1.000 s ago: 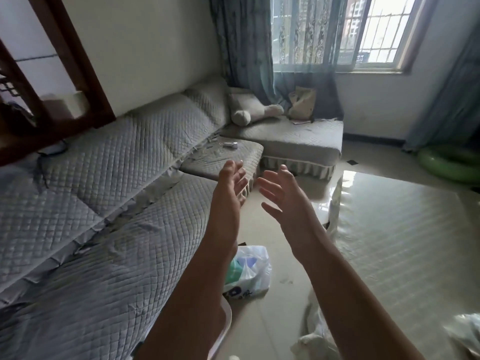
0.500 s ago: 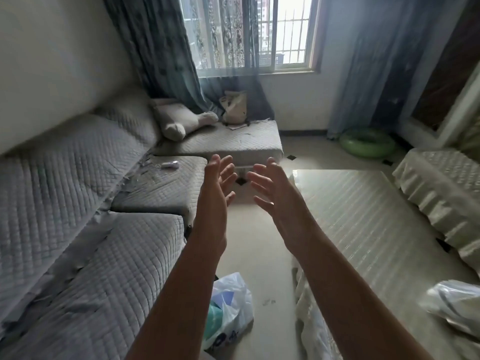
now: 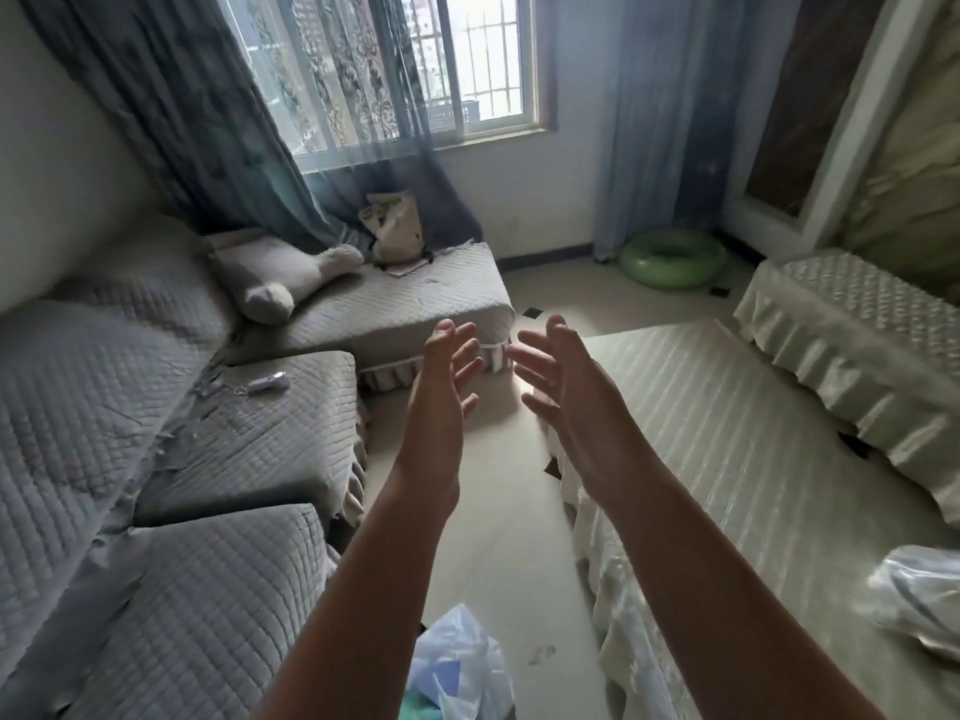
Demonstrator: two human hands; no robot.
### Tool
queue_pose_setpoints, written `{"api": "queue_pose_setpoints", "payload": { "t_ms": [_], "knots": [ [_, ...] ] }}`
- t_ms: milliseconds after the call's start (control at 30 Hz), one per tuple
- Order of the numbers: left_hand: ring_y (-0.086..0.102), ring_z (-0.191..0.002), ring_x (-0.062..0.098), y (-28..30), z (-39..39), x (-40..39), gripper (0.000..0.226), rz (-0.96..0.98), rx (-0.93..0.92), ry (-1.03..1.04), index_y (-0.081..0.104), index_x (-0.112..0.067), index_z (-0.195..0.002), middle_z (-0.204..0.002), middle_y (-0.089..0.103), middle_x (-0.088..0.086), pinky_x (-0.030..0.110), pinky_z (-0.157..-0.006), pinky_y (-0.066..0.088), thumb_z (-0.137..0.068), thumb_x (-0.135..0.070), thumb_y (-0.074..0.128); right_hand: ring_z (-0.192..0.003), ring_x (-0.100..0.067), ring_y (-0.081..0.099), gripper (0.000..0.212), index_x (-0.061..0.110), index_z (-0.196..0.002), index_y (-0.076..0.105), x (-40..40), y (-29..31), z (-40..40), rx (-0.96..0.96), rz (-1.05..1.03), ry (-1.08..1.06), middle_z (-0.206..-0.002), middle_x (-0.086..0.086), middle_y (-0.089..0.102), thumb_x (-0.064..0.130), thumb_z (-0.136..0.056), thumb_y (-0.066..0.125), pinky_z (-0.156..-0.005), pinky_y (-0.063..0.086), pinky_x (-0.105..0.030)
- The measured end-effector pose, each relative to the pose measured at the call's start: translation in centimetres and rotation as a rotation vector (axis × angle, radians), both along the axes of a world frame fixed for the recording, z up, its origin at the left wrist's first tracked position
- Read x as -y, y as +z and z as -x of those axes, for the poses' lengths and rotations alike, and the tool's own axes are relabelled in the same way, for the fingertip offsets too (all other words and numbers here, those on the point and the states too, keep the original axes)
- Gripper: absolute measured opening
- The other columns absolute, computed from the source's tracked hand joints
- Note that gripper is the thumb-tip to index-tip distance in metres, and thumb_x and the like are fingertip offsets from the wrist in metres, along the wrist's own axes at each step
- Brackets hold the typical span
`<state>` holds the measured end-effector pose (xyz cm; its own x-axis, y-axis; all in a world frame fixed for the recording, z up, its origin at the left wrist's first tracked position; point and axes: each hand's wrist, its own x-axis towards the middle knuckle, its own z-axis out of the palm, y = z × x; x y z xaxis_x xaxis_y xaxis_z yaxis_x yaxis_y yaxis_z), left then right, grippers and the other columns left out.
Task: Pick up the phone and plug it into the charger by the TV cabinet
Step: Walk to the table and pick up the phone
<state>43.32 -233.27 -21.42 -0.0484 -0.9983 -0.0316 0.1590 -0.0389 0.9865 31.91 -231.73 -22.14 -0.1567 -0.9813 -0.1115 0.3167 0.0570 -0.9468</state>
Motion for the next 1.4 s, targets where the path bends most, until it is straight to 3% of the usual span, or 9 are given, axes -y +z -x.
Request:
{"api": "queue_pose_setpoints", "payload": {
  "t_ms": [200,533,767,933,1100,1400],
  "knots": [
    [0.059,-0.116,0.005,0.2,3.1,7.7,0.049,0.028,-0.017,-0.043,0.059,-0.025,-0.128,-0.129,0.064,-0.006,0.031,-0.096,0.041,-0.097,-0.052,0.033,-0.111,-0.007,0.059,0.046,0.021,-0.126,0.058,7.6,0.5,2.4,0.003,0.018,0.001,-0.123,0.003,0.065,0.049,-0.094,0.041,-0.102,0.042,-0.034],
    [0.056,-0.124,0.011,0.3,10.3,15.0,0.049,0.028,0.001,-0.279,0.058,-0.025,-0.130,-0.136,0.060,-0.003,0.041,-0.109,0.037,-0.096,-0.051,0.034,-0.122,-0.013,0.055,0.050,0.019,-0.127,0.058,12.4,-0.1,9.6,-0.017,-0.015,-0.252,-0.127,0.001,0.064,0.051,-0.094,0.039,-0.109,0.039,-0.040],
    [0.054,-0.126,0.012,-1.4,18.2,18.4,0.053,-0.026,-0.007,-0.629,0.055,-0.024,-0.134,-0.139,0.058,-0.001,0.044,-0.112,0.035,-0.098,-0.052,0.028,-0.122,-0.007,0.054,0.063,0.022,-0.133,0.054,12.1,-1.0,14.9,-0.143,-0.056,-0.582,-0.131,0.004,0.062,0.062,-0.087,0.036,-0.110,0.038,-0.041],
    [0.054,-0.125,0.009,-3.1,23.4,18.0,0.054,-0.068,-0.013,-0.885,0.054,-0.026,-0.135,-0.139,0.058,-0.004,0.044,-0.112,0.035,-0.098,-0.055,0.026,-0.117,-0.002,0.056,0.069,0.026,-0.131,0.056,10.1,-1.6,17.6,-0.164,-0.129,-0.824,-0.124,0.008,0.065,0.066,-0.078,0.038,-0.110,0.037,-0.041],
    [0.054,-0.125,0.010,-5.4,26.8,15.4,0.056,-0.129,0.044,-1.074,0.054,-0.026,-0.136,-0.137,0.058,-0.004,0.046,-0.114,0.034,-0.097,-0.057,0.028,-0.123,-0.003,0.053,0.054,0.024,-0.137,0.051,6.4,-3.5,18.8,-0.125,-0.209,-0.991,-0.132,0.005,0.062,0.053,-0.094,0.037,-0.111,0.036,-0.041],
    [0.050,-0.129,0.014,-9.1,30.1,9.5,0.055,-0.156,0.168,-1.275,0.052,-0.025,-0.137,-0.142,0.054,-0.002,0.047,-0.116,0.030,-0.098,-0.054,0.027,-0.125,-0.002,0.051,0.057,0.022,-0.142,0.046,-0.4,-7.9,20.4,-0.054,-0.270,-1.150,-0.138,0.005,0.058,0.054,-0.096,0.033,-0.111,0.037,-0.038]
  ]
}}
